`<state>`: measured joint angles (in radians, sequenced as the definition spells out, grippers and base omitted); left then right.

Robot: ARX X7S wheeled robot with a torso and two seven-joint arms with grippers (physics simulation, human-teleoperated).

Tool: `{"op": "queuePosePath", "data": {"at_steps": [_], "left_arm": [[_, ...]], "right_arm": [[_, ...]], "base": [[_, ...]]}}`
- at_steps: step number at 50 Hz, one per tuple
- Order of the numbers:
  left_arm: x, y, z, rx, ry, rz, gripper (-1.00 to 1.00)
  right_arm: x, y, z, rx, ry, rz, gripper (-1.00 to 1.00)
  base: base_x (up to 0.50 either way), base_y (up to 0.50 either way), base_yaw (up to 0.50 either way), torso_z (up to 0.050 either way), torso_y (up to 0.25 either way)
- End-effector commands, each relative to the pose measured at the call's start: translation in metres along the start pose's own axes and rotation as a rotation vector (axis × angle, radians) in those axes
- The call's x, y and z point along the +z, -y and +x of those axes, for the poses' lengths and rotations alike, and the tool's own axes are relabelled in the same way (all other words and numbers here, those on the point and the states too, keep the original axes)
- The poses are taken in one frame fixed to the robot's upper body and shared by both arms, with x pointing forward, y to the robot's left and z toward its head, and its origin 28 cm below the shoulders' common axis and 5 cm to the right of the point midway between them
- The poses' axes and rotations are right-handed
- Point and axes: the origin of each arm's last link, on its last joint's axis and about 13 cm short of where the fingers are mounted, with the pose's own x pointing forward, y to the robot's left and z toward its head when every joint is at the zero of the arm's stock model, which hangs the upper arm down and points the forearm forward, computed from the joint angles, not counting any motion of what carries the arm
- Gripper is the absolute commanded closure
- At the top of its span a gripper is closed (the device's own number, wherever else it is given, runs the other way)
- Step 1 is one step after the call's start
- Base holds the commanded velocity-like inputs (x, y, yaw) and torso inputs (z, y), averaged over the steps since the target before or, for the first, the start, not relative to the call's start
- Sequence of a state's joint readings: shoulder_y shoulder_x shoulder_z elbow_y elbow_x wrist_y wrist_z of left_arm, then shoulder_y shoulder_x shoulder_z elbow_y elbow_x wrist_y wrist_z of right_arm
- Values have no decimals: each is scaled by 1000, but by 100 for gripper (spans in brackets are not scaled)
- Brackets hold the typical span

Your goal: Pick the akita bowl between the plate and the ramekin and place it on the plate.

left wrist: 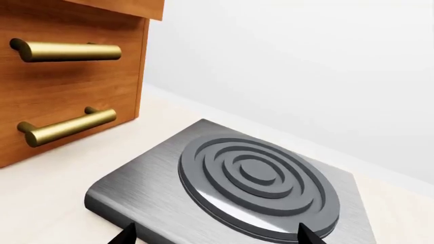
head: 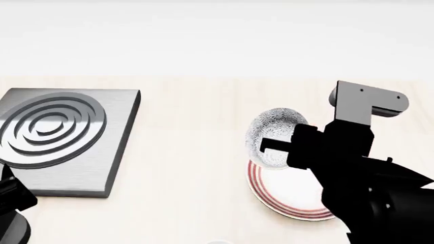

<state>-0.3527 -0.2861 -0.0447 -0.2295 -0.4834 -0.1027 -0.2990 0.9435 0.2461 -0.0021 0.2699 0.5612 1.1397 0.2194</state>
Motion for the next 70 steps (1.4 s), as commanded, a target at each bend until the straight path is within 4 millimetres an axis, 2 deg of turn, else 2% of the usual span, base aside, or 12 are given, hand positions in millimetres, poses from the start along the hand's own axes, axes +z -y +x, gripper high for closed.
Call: {"op": "queuePosePath", "data": {"at_steps": [1, 21, 42, 56, 70], "left_arm": [[0, 0, 0, -1, 2, 1, -100], [0, 0, 0, -1, 0, 0, -100], [1, 0, -1, -2, 0, -1, -100], [0, 0, 0, -3, 3, 1, -100], [0, 0, 0, -4, 2, 0, -100]], "right_arm": [[12, 0, 9, -21, 32, 52, 100], [16, -1, 31, -116, 6, 165, 100], [17, -5, 46, -117, -28, 262, 100], [9, -6, 60, -188, -118, 354, 100], [6, -3, 65, -202, -75, 459, 100]], "base": [[0, 0, 0, 0, 0], [0, 0, 0, 0, 1], [0, 0, 0, 0, 0], [0, 0, 0, 0, 0], [0, 0, 0, 0, 1]]}}
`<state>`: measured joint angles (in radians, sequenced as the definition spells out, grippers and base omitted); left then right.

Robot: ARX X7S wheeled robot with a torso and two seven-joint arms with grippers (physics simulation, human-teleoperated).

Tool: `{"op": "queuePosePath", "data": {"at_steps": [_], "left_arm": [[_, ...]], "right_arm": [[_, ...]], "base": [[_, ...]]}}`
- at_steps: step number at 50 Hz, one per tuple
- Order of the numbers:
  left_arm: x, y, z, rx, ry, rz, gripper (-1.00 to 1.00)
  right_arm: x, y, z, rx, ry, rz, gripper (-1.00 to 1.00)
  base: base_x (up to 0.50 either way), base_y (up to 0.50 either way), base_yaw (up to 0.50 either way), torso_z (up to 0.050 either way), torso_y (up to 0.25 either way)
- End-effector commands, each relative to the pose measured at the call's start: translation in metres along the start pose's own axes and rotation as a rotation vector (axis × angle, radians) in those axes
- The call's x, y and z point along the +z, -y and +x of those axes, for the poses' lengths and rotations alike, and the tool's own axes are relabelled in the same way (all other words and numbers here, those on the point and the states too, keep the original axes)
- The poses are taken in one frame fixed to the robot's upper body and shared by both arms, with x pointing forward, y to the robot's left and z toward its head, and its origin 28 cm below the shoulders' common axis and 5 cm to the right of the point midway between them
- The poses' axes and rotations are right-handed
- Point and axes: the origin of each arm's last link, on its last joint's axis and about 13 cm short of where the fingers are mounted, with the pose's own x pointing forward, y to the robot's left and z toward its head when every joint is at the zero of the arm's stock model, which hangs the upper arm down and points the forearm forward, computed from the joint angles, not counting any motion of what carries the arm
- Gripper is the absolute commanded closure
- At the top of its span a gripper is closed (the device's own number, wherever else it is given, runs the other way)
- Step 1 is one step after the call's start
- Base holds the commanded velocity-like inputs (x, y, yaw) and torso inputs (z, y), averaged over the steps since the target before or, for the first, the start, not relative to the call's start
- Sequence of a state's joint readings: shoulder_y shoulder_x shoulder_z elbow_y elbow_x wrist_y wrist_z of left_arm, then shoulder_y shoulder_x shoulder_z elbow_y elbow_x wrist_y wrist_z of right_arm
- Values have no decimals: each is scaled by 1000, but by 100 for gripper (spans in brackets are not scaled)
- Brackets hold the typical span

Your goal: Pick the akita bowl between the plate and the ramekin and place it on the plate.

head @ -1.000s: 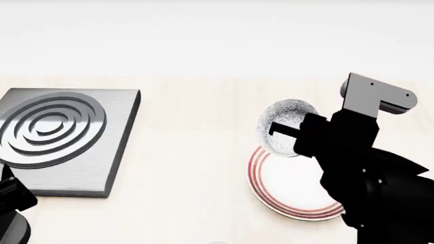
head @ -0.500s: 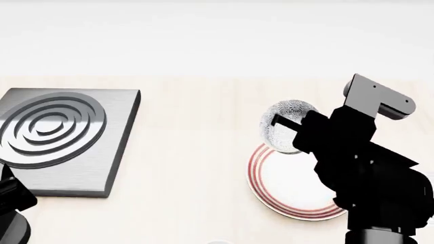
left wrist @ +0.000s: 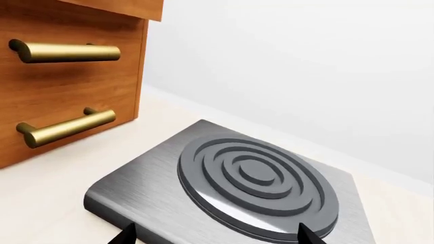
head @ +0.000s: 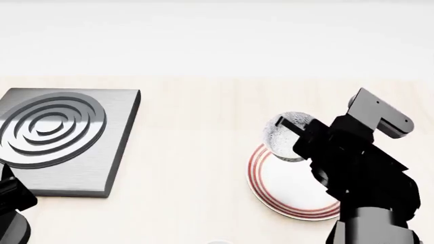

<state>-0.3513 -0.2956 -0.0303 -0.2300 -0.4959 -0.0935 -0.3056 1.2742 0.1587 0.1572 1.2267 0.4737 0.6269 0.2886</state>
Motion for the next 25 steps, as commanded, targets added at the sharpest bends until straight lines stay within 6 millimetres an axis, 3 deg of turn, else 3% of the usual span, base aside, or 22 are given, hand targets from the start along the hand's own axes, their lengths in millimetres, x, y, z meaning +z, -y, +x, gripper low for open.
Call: {"op": "queuePosePath", "data": {"at_steps": [1, 25], "left_arm": [[0, 0, 0, 0, 0, -1, -100], [0, 0, 1, 0, -2, -2, -100]], "right_arm": [[1, -2, 3, -1, 28, 84, 100], [-8, 2, 13, -112, 134, 171, 100]], "base": [[0, 0, 0, 0, 0], [0, 0, 0, 0, 0]]}}
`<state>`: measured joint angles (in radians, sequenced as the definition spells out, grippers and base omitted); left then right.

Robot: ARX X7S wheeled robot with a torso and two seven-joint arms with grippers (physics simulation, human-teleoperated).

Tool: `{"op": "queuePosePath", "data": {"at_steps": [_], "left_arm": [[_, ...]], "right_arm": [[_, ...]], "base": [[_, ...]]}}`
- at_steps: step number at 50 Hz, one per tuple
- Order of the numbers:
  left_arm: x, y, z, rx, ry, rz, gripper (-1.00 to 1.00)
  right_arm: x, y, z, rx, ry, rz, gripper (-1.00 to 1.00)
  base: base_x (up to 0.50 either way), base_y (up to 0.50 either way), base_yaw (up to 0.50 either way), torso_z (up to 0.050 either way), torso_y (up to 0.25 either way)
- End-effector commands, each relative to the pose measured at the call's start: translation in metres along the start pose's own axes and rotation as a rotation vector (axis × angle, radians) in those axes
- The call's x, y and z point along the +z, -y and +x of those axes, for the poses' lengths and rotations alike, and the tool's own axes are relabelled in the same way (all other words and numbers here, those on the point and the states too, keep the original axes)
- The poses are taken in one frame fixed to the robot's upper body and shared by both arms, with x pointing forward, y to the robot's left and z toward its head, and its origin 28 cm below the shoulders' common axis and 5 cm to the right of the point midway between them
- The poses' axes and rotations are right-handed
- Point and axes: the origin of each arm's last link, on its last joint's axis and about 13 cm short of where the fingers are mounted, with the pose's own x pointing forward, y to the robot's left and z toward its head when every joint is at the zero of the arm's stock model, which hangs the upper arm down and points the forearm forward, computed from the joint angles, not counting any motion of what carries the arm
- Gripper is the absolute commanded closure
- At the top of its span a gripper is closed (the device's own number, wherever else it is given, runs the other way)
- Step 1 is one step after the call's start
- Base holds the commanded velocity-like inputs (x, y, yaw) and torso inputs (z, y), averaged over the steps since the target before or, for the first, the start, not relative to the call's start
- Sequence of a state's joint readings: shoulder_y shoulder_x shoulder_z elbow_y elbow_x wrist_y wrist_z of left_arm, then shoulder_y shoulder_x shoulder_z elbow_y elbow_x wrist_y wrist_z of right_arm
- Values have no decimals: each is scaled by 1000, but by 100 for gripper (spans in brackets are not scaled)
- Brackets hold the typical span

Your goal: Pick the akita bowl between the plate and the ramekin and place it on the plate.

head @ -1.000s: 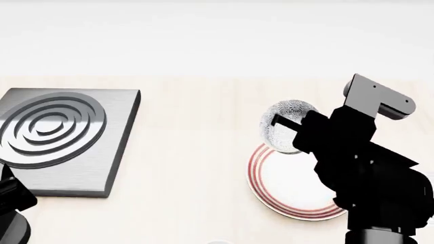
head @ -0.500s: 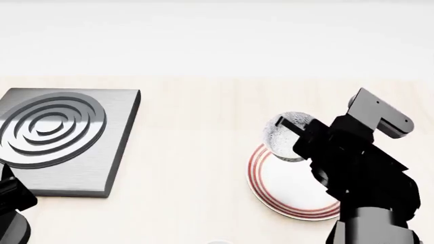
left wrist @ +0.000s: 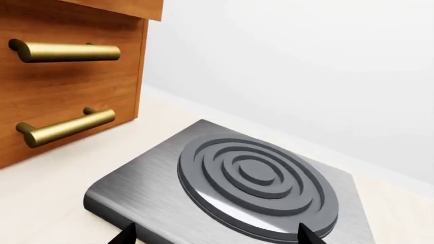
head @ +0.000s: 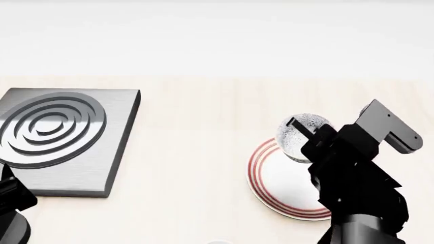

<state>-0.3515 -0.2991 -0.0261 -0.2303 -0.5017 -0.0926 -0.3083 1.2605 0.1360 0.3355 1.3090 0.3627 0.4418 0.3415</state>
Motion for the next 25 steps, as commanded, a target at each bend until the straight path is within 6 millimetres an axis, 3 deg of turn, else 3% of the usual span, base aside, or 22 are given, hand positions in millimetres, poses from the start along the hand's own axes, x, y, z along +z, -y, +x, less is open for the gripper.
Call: {"op": "queuePosePath", "data": {"at_steps": [1, 25], "left_arm": [[0, 0, 0, 0, -1, -1, -100], [0, 0, 0, 0, 1, 0, -100]], "right_arm": [[1, -1, 3, -35, 70, 57, 100], [-9, 4, 4, -17, -4, 71, 100]], "base": [[0, 0, 0, 0, 0], [0, 0, 0, 0, 0]]}}
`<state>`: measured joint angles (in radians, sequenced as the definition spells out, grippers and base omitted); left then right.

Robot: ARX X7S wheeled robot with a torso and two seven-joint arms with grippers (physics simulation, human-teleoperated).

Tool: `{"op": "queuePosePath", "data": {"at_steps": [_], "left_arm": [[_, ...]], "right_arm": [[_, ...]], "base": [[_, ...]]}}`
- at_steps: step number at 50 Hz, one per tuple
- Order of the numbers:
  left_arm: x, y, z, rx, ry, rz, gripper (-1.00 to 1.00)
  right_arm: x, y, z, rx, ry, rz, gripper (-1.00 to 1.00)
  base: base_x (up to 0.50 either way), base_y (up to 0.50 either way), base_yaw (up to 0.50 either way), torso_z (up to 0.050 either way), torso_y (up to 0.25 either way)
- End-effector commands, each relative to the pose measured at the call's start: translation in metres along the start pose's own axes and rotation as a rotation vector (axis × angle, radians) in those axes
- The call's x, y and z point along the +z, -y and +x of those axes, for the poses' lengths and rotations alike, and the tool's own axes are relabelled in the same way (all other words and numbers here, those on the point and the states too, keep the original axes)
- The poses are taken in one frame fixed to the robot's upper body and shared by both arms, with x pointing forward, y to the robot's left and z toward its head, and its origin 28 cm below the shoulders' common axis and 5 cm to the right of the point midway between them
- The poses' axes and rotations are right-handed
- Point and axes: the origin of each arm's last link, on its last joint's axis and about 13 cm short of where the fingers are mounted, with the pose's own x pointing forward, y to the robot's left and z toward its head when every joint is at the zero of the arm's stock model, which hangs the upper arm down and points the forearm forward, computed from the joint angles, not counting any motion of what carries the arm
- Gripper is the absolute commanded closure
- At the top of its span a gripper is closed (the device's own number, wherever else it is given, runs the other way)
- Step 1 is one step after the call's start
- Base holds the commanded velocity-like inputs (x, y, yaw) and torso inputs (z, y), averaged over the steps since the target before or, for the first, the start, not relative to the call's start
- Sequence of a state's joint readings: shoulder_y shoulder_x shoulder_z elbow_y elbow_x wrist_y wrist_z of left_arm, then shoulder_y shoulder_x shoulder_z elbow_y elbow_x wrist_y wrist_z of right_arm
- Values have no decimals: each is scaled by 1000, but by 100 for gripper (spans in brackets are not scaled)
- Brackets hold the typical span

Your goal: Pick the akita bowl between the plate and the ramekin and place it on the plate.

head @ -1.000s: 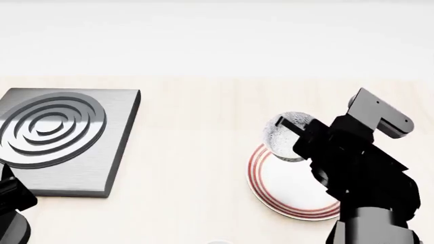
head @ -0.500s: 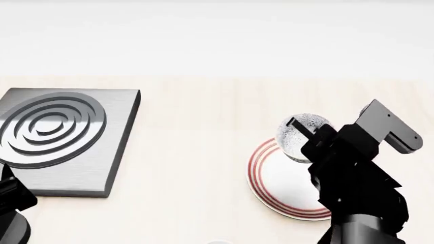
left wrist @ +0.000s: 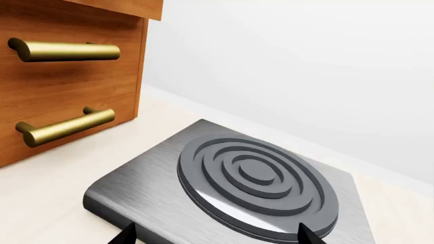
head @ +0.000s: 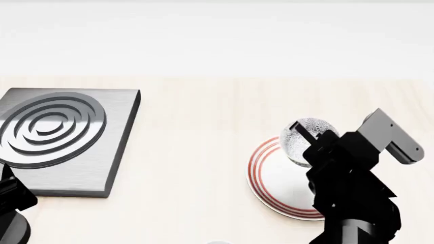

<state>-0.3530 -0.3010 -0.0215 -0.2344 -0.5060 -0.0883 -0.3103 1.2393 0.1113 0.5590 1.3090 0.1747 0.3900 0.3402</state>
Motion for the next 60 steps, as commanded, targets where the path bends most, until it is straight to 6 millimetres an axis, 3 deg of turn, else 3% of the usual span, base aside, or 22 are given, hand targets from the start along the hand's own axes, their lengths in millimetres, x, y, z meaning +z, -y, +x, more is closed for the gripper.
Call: {"op": "queuePosePath", "data": {"at_steps": [1, 54, 55, 60], "left_arm": [[0, 0, 0, 0, 1, 0, -100], [0, 0, 0, -1, 0, 0, -100], [0, 0, 0, -1, 0, 0, -100], [0, 0, 0, -1, 0, 0, -100]], "right_arm": [[0, 2, 0, 15, -20, 16, 100], [-13, 11, 3, 9, -86, 30, 100], [-13, 11, 3, 11, -90, 29, -100], [-14, 11, 3, 6, -78, 23, -100]], "base": [[0, 0, 0, 0, 0], [0, 0, 0, 0, 0], [0, 0, 0, 0, 0], [0, 0, 0, 0, 0]]}}
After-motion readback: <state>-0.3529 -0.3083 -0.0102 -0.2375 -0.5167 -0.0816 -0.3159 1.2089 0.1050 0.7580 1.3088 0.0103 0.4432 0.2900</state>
